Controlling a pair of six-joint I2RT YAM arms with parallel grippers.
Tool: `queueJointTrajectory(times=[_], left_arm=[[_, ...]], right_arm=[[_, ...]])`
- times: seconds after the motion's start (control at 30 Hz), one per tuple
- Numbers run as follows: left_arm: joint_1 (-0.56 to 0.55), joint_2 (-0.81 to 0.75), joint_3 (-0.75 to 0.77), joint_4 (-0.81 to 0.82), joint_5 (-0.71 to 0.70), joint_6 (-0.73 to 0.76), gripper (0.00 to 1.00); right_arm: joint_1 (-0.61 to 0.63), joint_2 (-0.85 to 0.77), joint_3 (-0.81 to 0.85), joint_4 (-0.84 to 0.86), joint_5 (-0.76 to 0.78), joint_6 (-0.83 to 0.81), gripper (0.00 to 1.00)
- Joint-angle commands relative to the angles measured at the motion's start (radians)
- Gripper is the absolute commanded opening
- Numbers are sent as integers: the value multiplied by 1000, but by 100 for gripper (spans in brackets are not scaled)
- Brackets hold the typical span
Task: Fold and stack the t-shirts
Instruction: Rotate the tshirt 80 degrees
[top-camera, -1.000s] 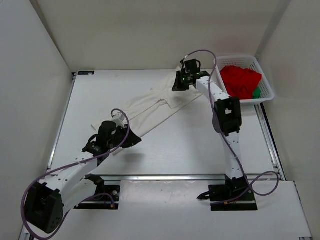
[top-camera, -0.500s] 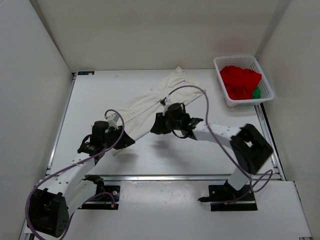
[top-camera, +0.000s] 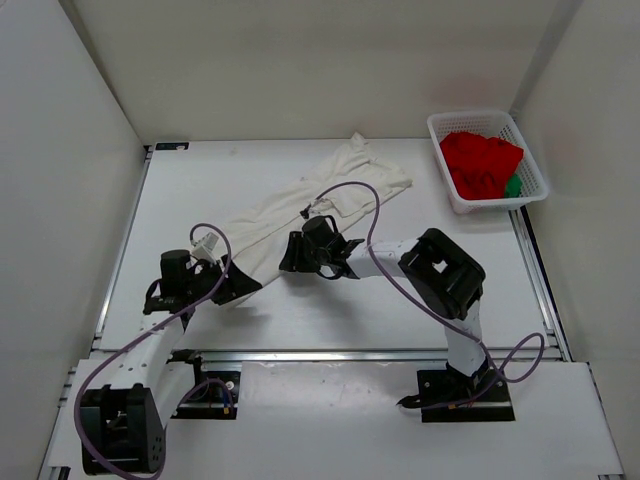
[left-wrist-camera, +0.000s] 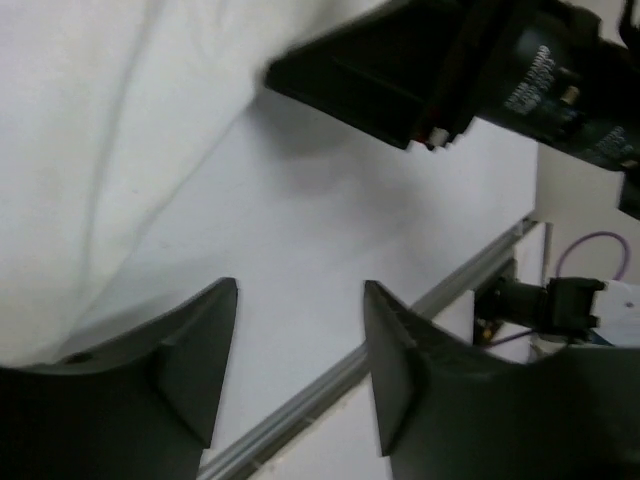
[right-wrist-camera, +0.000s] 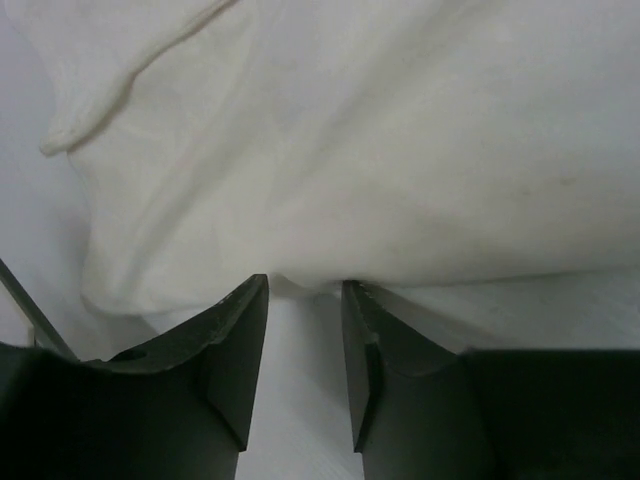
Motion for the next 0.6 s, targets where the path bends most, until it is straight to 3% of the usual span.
queueJointTrajectory(times=[0.0, 0.07, 0.1, 0.2, 0.27, 0.3, 0.33, 0.37, 0.47, 0.57], left_arm=[[-5, -16, 30, 18, 100, 32, 67], [0, -12, 25, 26, 112, 24, 84], [3, -20, 22, 32, 126, 20, 98], [6, -16, 20, 47, 140, 9, 99], [-2, -17, 17, 72, 160, -11, 99], [-19, -17, 31, 81, 152, -12, 85], [-19, -11, 37, 66, 120, -8, 60], [-77, -9, 54, 52, 76, 1, 45], [-206, -8, 103, -17, -106, 34, 28], [-342, 1, 128, -35, -264, 11, 27]], right_arm=[[-3, 59, 41, -13, 44, 50, 33], [-1, 68, 41, 1, 50, 58, 29], [-1, 68, 37, 2, 41, 61, 24], [-11, 35, -6, 16, 31, 66, 6], [-32, -23, -90, 31, 26, 70, 2], [-50, -75, -127, 45, 21, 64, 0], [-76, -106, -197, 50, 12, 43, 1], [-93, -166, -266, 56, 5, 33, 0], [-248, -338, -443, 19, -78, -52, 0], [-406, -545, -581, -70, -150, -150, 3]])
